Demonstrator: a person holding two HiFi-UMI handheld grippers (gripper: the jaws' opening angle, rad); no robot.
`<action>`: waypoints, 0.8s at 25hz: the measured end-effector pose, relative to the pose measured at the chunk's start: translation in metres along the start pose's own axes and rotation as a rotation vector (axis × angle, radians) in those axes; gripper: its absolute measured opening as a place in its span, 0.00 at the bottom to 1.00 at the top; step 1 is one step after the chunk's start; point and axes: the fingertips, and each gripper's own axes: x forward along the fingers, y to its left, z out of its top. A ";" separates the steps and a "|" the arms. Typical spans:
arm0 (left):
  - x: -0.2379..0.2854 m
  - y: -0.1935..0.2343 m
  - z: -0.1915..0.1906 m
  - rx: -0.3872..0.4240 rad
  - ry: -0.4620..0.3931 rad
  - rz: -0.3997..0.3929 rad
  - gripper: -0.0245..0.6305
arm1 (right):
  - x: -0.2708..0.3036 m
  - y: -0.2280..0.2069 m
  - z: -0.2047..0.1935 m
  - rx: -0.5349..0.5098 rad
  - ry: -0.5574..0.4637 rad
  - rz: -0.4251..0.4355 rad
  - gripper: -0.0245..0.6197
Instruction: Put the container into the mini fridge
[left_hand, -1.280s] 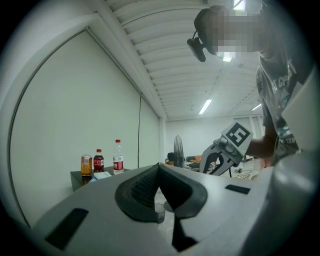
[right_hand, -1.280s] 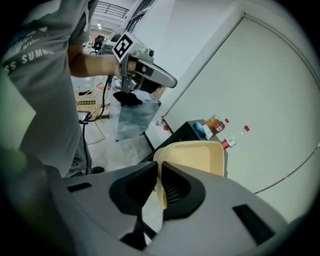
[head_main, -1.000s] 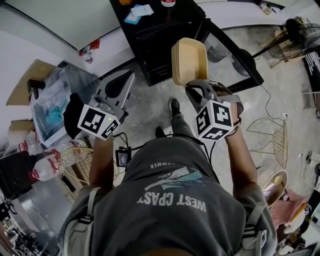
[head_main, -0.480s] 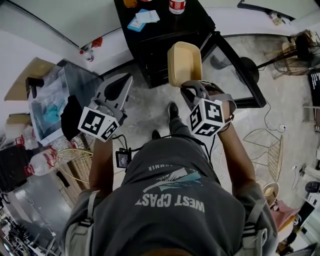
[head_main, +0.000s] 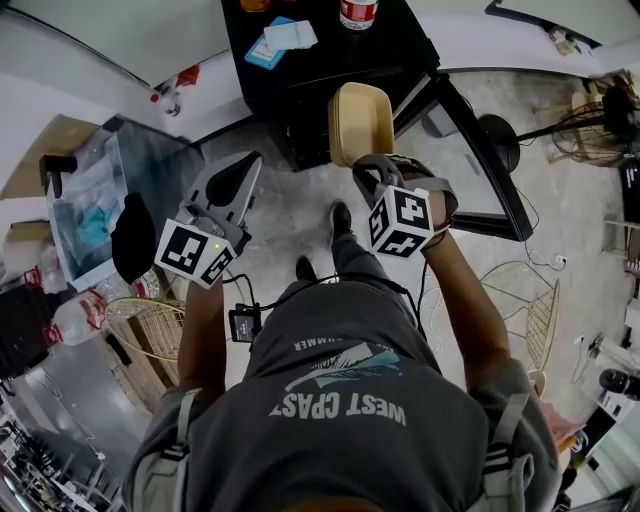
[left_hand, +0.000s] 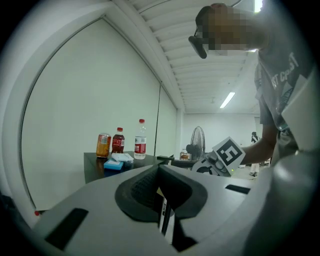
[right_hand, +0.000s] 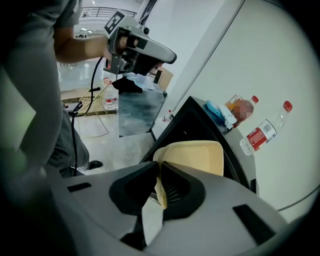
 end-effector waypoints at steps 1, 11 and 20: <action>0.002 0.002 -0.003 -0.003 0.004 0.003 0.06 | 0.006 -0.002 -0.003 -0.001 0.000 0.007 0.12; 0.016 0.013 -0.031 -0.045 0.037 0.030 0.06 | 0.060 0.003 -0.026 -0.037 0.017 0.065 0.11; 0.021 0.019 -0.060 -0.091 0.070 0.051 0.06 | 0.108 -0.006 -0.042 -0.043 0.038 0.080 0.11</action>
